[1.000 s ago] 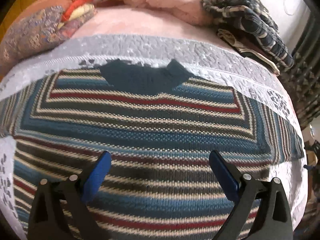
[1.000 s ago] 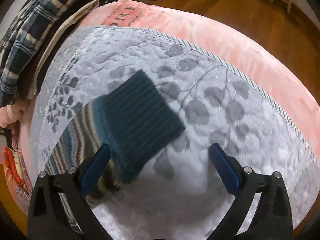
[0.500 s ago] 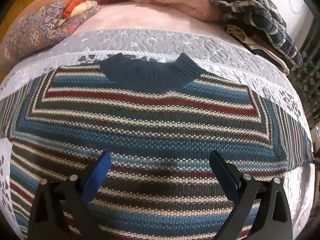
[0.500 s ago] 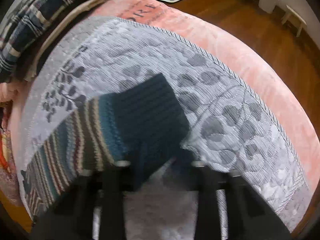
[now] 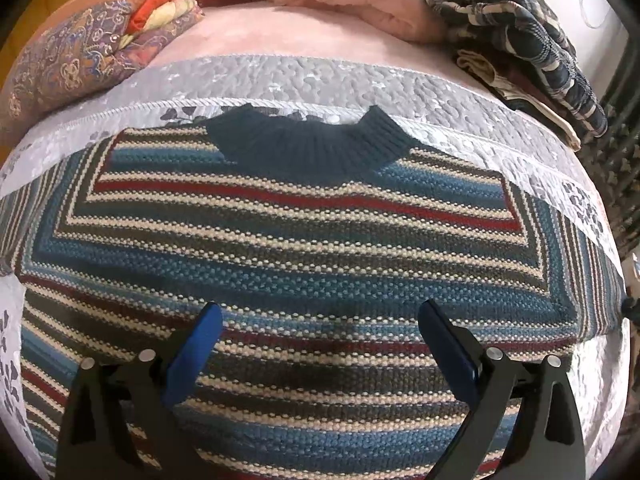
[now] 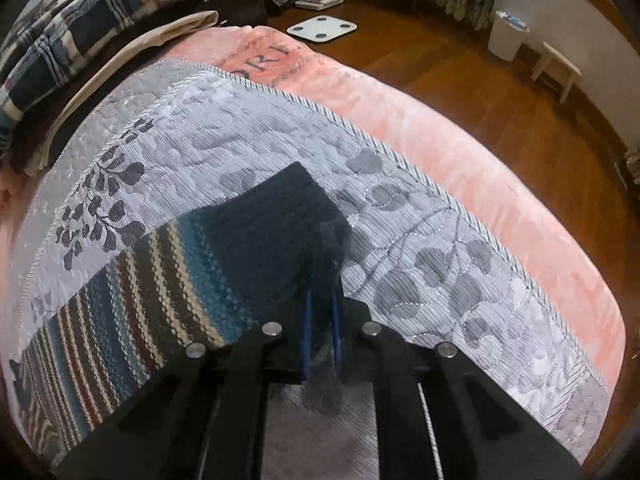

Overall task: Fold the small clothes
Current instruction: 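Grasp the sweater cuff with the right gripper and lift it, then fold the held sleeve across the sweater body with the right gripper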

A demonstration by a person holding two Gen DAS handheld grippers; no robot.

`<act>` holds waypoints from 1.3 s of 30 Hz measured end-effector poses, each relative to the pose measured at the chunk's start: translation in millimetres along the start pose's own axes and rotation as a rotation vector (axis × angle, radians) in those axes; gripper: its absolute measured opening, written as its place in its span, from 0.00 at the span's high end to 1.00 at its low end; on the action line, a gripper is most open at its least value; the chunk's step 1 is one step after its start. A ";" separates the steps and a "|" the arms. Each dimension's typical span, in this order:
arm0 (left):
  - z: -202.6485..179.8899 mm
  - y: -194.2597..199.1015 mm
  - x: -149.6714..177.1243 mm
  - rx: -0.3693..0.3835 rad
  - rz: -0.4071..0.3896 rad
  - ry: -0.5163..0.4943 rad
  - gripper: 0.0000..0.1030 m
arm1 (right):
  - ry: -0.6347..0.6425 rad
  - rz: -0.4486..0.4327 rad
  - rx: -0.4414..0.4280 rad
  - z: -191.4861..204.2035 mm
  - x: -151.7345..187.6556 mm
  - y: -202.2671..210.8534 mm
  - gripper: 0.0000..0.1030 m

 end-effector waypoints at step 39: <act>47.3 9.6 -20.5 0.101 0.032 0.081 0.05 | 0.814 0.225 -0.388 415.8 259.3 38.0 0.92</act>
Point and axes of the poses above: each gripper's, at about its wrist camera, not at the fingertips, and y roughly against the way its jaws point, z to its left, x to its underside, the point moved 9 cm from there along -y, roughly the way its jaws point, and after that the axes turned 9 degrees about -x, right-handed, at the moved point
